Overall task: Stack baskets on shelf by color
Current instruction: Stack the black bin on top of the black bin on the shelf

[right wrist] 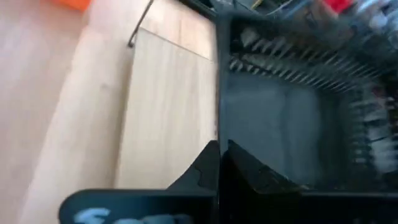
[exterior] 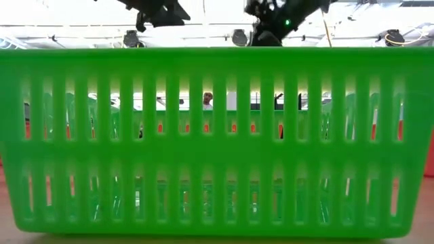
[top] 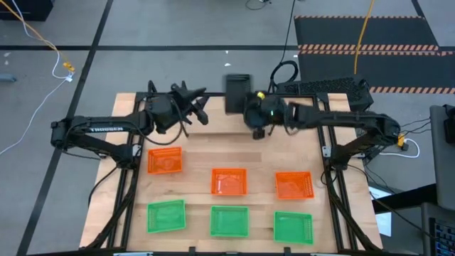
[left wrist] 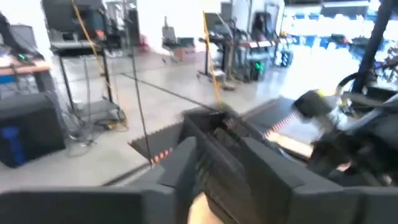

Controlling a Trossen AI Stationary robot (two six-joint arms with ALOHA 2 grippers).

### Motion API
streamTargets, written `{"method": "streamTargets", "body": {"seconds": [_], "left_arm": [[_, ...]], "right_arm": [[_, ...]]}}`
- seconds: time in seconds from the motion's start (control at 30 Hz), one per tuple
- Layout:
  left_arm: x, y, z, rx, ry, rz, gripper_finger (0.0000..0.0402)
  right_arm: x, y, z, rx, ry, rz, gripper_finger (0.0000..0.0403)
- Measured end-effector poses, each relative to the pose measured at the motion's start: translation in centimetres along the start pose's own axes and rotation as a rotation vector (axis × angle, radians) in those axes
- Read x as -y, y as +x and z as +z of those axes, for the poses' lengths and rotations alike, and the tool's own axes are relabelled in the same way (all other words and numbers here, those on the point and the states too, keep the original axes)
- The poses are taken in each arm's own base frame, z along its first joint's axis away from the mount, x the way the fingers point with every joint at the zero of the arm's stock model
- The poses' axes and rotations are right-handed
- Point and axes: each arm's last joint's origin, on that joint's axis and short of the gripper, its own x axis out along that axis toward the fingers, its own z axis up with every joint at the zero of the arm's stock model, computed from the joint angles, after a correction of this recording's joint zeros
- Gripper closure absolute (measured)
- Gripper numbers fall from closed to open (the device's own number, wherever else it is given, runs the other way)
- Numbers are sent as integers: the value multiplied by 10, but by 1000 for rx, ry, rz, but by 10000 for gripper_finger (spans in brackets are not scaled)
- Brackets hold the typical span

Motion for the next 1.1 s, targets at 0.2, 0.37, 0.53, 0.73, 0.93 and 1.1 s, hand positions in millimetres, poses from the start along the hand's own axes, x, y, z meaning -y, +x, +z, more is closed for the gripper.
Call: {"method": "streamTargets", "body": {"seconds": [0.2, 0.37, 0.53, 0.73, 0.93, 1.1], "left_arm": [[3, -1, -4, -25, 98, -33, 171], [9, -4, -12, -88, 186, -65, 135], [12, -7, -18, -147, 209, -82, 135], [15, -8, -19, -158, 210, -94, 150], [14, -10, -18, -154, 212, -96, 147], [11, -15, -17, -180, 230, -98, 147]], "right_arm": [[8, -5, -22, -135, 107, 88, 402], [5, -5, -39, -250, 142, 133, 402], [-7, 4, -62, -316, 151, 177, 402], [-16, 8, -78, -348, 172, 185, 402], [-17, 8, -80, -354, 188, 183, 374], [-15, 3, -78, -337, 144, 185, 328]]}}
